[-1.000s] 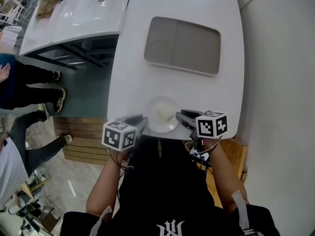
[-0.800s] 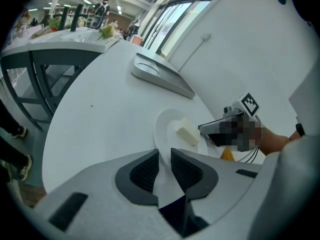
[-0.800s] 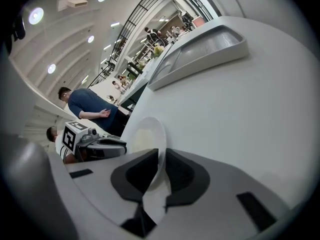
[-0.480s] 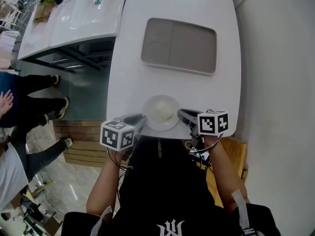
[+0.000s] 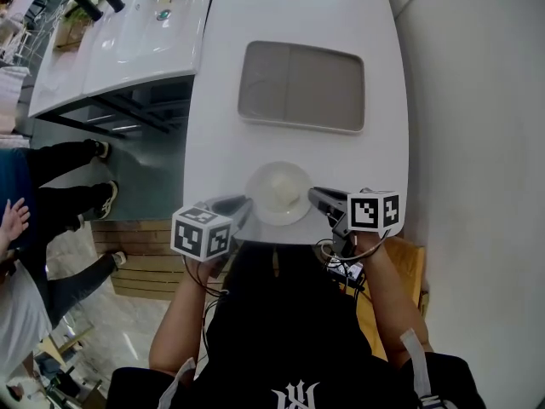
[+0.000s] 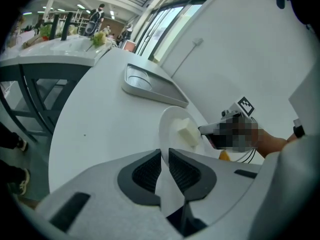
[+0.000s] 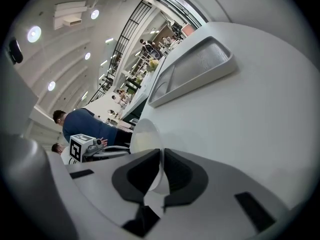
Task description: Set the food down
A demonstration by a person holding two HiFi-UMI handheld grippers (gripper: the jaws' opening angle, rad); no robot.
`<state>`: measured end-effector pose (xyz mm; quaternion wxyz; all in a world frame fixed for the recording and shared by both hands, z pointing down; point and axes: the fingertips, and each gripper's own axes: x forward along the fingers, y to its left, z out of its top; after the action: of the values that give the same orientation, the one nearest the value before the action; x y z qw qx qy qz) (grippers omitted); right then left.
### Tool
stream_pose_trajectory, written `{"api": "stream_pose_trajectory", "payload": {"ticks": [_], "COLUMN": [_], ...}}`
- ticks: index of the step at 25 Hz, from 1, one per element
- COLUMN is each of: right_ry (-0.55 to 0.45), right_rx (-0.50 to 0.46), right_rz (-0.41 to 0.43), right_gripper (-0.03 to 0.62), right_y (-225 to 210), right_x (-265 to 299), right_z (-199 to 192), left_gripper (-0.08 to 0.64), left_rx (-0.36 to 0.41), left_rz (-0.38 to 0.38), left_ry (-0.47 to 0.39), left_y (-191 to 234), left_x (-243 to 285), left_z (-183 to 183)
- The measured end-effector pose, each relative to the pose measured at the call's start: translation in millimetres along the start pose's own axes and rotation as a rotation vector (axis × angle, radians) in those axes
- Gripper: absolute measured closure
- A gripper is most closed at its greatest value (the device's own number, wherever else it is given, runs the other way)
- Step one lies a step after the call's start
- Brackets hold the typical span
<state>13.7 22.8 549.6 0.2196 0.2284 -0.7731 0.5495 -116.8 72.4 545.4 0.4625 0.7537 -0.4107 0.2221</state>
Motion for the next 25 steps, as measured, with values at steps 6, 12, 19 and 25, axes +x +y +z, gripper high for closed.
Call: {"api": "stream_pose_trajectory", "payload": {"ticks": [6,12,19,25], "right_ry": [-0.070,-0.148,-0.194,-0.210], "right_rx": [-0.008,0.000,0.006,0.007], "right_rz": [-0.025,-0.059,-0.062,-0.049], "right_gripper": [0.568,0.568,0.568,0.568], "right_y": [2.6,-0.2,-9.1,-22.9], "right_x": [-12.8,-37.2,-60.0,-62.8], "right_z": [14.2,31.7,64.3,103.3], "left_gripper": [0.514,0.515,0.515,0.515], "left_rx": [0.067,0.149,0.200,0.204], "left_rz": [-0.034,-0.087,-0.098,-0.077], "left_ry": [-0.017,-0.014,-0.005,-0.004], "left_y": [-4.3,-21.4,-38.7,-36.9], "left_x": [3.2,10.2,23.1,40.4], "left_z": [24.6,54.6,95.5,131.7]}}
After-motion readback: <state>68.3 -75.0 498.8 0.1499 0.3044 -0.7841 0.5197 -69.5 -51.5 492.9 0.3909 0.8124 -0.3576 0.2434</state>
